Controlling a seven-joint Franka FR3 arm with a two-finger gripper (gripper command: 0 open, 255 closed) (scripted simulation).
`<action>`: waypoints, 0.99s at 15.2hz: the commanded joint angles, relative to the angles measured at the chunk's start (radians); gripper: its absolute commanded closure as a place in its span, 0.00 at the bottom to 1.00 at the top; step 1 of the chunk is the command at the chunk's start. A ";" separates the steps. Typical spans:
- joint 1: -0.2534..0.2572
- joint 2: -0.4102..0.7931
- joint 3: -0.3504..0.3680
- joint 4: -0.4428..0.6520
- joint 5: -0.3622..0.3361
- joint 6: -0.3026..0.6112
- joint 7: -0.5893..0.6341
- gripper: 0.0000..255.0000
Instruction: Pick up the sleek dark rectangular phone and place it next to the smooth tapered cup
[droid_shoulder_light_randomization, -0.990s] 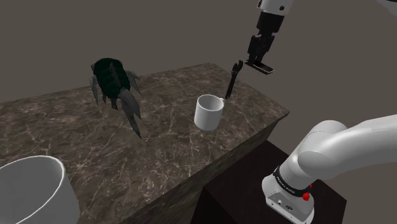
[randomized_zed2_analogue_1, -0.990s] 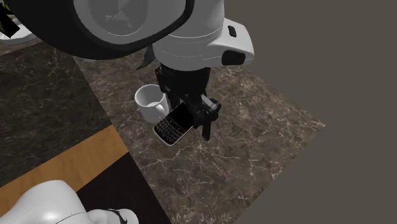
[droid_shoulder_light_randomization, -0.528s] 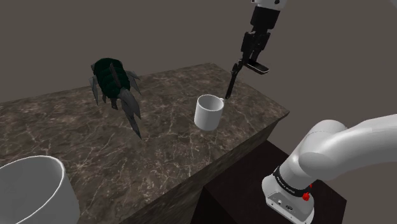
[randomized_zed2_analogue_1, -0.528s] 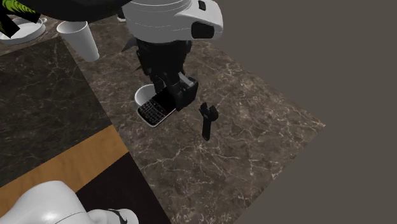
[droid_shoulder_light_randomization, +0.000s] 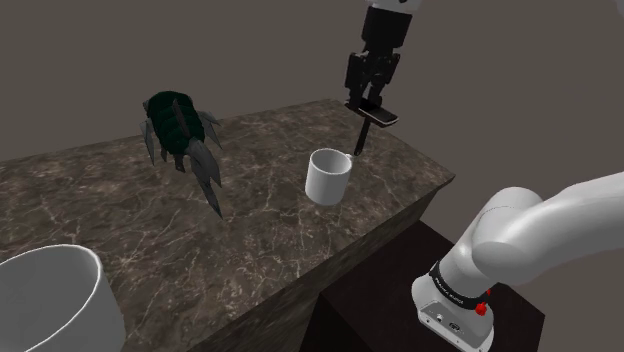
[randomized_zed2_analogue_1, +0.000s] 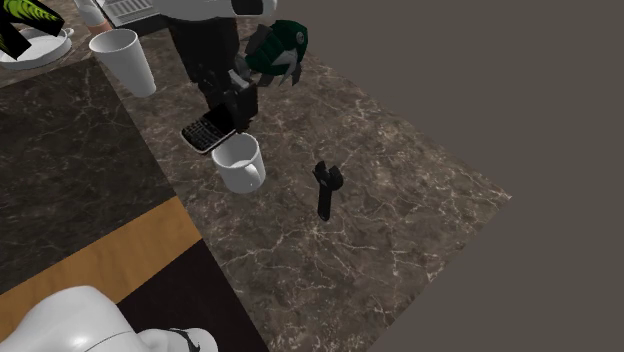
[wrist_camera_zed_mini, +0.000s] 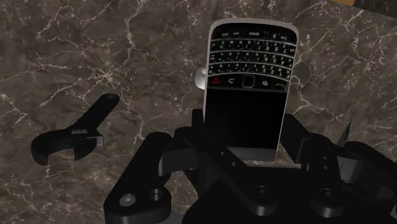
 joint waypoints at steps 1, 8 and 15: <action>0.014 0.022 0.043 0.020 0.020 0.009 0.055 1.00; 0.051 0.134 0.183 0.124 0.059 0.039 0.229 1.00; 0.086 0.303 0.327 0.286 0.040 0.064 0.418 1.00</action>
